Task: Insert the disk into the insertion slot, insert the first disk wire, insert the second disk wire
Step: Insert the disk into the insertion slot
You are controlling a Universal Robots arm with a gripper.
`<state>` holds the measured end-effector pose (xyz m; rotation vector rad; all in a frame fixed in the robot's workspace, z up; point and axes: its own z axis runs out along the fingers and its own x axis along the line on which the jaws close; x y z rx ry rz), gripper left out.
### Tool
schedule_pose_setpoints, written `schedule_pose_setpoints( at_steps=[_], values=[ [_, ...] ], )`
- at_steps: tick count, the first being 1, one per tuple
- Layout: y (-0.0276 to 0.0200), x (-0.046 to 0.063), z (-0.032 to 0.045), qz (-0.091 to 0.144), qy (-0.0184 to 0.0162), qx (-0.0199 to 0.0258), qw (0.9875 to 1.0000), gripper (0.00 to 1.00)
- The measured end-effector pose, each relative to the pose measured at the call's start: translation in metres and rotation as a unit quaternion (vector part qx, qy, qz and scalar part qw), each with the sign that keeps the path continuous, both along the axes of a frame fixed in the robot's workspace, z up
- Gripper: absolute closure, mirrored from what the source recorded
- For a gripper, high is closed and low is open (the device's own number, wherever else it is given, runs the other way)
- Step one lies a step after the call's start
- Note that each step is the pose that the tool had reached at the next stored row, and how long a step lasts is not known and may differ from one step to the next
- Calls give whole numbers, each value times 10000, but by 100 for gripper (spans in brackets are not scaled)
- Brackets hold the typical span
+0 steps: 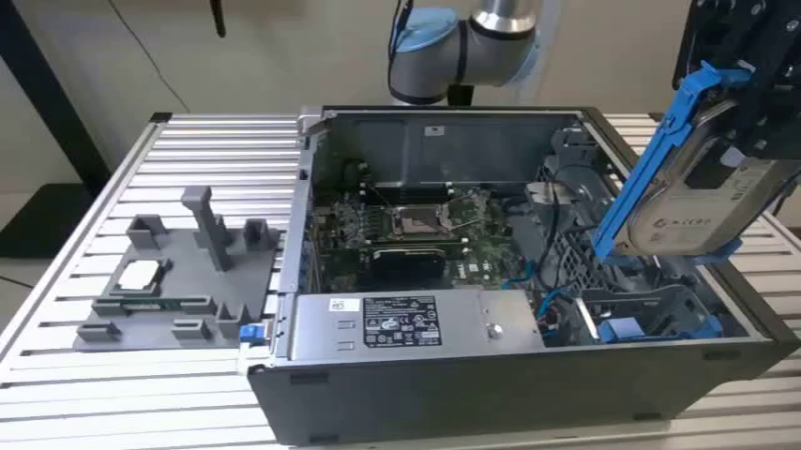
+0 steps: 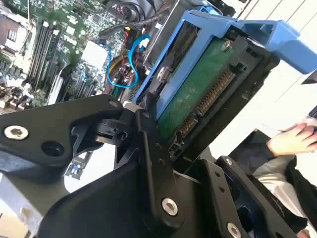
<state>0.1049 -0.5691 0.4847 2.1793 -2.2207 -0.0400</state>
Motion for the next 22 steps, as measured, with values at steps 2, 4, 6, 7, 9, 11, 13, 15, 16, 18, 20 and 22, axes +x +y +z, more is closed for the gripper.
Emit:
schedule_pose_setpoints(
  at_steps=[2, 4, 6, 7, 9, 11, 13, 15, 16, 18, 20, 22],
  values=[
    [2, 0, 0, 0, 0, 0, 10000, 67],
    [3, 0, 0, 0, 0, 0, 10000, 67],
    [4, 0, 0, 0, 0, 0, 10000, 67],
    [4, 0, 0, 0, 0, 0, 10000, 67],
    [5, 0, 0, 0, 0, 0, 10000, 67],
    [6, 0, 0, 0, 0, 0, 10000, 67],
    [6, 0, -8, 0, 0, 1, 10000, 67],
    [6, 0, -30, 0, 0, 0, 10000, 67],
    [6, 1, -46, -1, 0, 0, 10000, 67],
    [6, 5, -81, 0, 0, 0, 10000, 67],
    [6, 8, -116, 0, 0, 0, 10000, 67],
    [6, 11, -149, 0, 0, 0, 10000, 67]
  ],
)
